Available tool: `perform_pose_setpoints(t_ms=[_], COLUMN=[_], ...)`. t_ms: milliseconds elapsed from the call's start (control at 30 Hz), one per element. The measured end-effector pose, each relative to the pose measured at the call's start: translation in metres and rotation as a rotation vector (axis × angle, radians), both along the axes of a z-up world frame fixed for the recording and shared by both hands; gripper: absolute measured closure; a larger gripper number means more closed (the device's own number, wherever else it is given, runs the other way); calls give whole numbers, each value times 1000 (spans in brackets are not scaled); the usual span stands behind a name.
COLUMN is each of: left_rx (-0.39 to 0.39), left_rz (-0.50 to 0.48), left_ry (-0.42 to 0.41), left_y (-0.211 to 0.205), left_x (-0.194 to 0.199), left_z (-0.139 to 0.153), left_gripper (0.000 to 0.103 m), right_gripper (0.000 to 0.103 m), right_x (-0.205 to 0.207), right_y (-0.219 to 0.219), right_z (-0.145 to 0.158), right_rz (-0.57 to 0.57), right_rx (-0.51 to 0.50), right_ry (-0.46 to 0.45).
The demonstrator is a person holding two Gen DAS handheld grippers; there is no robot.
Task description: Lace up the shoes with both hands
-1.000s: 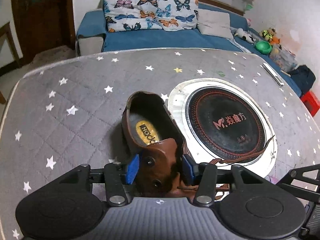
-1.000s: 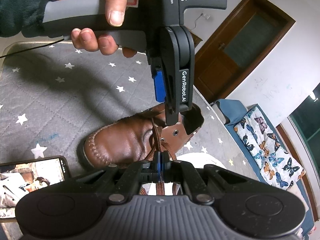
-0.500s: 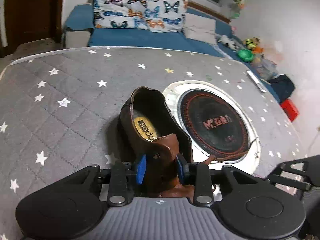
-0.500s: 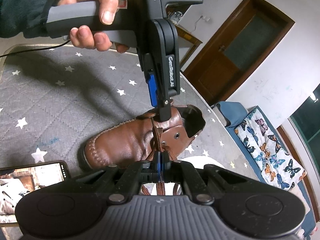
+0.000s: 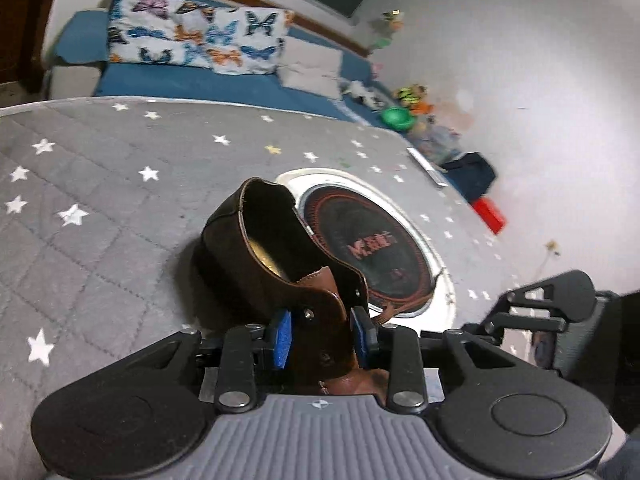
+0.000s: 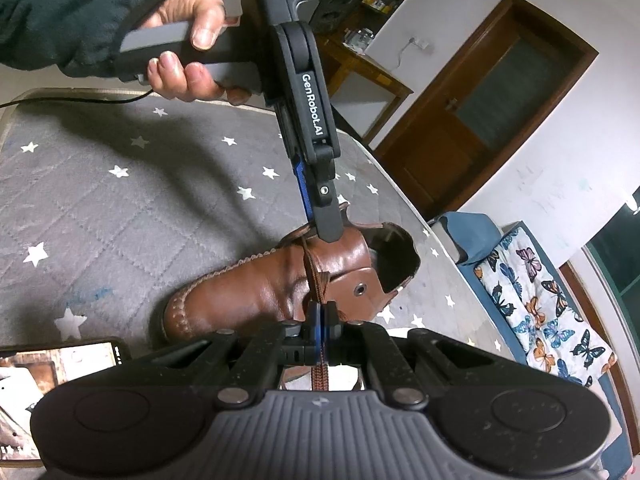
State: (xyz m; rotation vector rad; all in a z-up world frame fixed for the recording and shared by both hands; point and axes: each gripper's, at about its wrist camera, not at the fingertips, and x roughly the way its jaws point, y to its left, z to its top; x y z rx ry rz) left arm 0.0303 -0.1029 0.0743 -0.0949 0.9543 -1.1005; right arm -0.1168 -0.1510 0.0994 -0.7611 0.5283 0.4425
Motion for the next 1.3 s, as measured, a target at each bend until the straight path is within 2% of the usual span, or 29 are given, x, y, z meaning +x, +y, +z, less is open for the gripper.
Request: perform_pose_setpoints(t_ms=[133,300,533,800,1300], left_rx=[-62,-100,-122,-206,-304], left_rz=[-45,-69,-75,-79,-105], left_ry=[14,14,17,36,53], left_y=[9,14,20,38,41], left_x=[6,8,9,13,16], left_z=[-7,-11,-12,-25,-36], left_gripper=[69,68,68,68,68], right_gripper=[102,102,102,102,102], right_x=[3,7,15,14,11], right_y=[1,1,7,5,7], right_z=[0,-1,-2,1,1], right_rz=[3,12,16,0,-19], right_rx=[1,0,-15,-2,-33], right_ry=[-1,8,5,-12,-24])
